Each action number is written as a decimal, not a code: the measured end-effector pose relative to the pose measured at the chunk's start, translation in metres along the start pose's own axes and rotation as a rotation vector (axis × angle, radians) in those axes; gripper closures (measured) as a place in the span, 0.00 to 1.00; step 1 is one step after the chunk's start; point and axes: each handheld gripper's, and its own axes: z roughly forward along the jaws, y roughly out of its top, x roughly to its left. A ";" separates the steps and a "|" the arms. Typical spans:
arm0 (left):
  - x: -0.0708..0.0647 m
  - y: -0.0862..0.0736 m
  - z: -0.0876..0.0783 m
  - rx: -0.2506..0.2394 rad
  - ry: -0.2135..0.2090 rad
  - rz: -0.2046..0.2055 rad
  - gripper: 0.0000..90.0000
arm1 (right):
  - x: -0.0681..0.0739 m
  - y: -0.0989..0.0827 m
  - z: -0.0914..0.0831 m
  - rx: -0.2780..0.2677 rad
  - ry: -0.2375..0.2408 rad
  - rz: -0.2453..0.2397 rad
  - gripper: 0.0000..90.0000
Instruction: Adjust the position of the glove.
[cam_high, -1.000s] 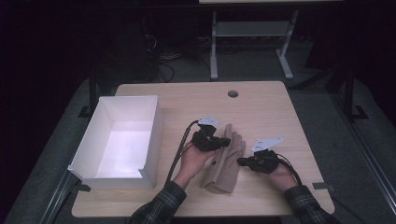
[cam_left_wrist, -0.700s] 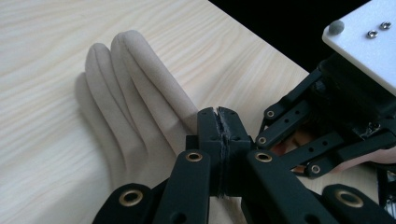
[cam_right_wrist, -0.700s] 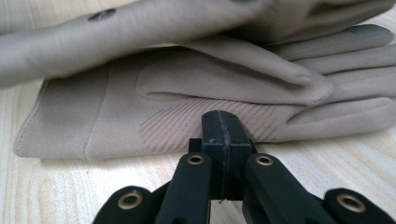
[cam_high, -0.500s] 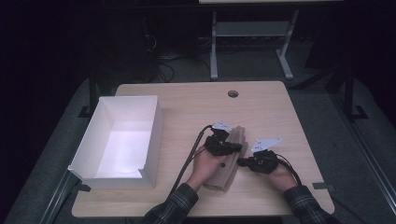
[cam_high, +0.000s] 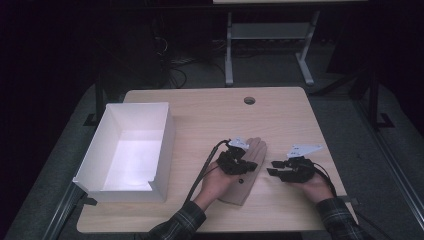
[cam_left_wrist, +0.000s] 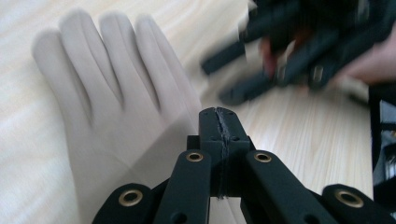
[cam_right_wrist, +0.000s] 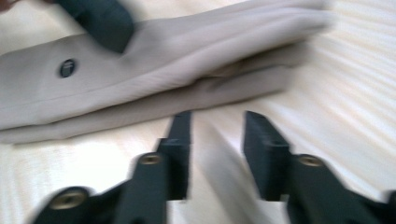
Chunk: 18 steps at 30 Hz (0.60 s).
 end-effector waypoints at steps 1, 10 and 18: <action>-0.001 -0.003 0.001 0.004 -0.003 -0.001 1.00 | -0.002 -0.001 -0.001 -0.005 -0.015 0.007 0.54; -0.010 -0.026 0.011 0.073 -0.013 0.011 1.00 | -0.010 -0.008 0.002 -0.005 -0.136 0.006 0.30; -0.001 -0.034 -0.005 0.090 0.032 0.014 1.00 | -0.014 -0.013 0.004 0.013 -0.160 0.007 0.28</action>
